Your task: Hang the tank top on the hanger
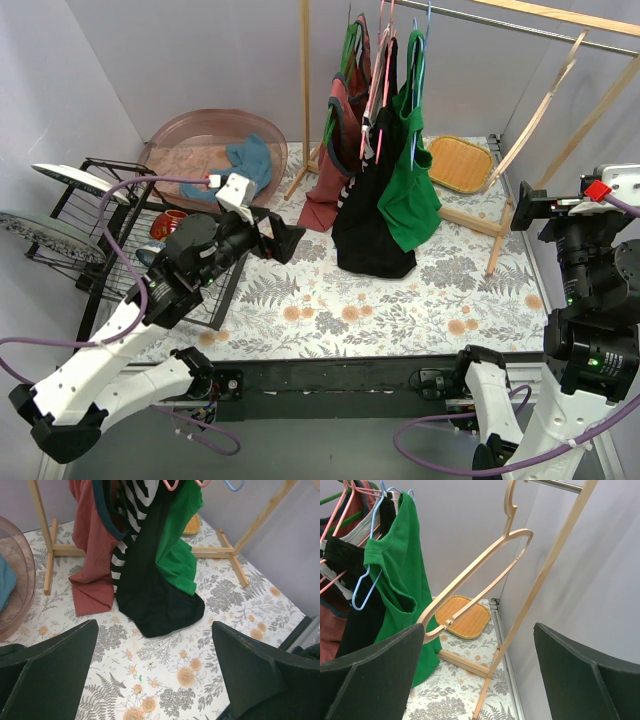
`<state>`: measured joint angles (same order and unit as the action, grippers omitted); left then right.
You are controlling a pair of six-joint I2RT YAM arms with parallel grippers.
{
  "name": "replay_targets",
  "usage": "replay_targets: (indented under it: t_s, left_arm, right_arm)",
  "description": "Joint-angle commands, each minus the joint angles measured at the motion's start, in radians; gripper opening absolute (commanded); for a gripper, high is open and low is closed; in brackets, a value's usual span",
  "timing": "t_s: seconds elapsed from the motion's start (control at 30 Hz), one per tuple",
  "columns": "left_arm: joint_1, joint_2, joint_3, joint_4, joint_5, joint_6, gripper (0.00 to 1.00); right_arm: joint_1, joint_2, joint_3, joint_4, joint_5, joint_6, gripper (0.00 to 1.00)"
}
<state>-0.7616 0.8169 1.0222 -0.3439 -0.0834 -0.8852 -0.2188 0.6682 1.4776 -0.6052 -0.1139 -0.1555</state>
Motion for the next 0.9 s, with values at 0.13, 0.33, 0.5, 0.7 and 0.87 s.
replay_targets:
  t_s: [0.13,0.33,0.5,0.7,0.87]
  left_arm:
    - [0.125,0.106,0.032,0.143,0.002,0.011,0.98]
    - [0.385,0.178,0.009,0.239,0.215,-0.084,0.98]
    - [0.628,0.332,0.007,0.339,0.35,-0.277,0.98]
    - [0.722,0.665,0.163,0.309,0.277,-0.347,0.97]
    - [0.722,0.957,0.451,0.192,0.264,-0.328,0.78]
  right_arm:
    - [-0.007,0.013,0.044,-0.004,-0.096,-0.006,0.98]
    - [-0.011,0.027,0.062,-0.123,-0.47,-0.251,0.98]
    - [-0.017,0.059,0.011,-0.31,-1.002,-0.427,0.98]
    - [-0.017,0.053,-0.098,-0.274,-1.033,-0.435,0.98]
    - [-0.016,0.039,-0.163,-0.254,-1.029,-0.438,0.98]
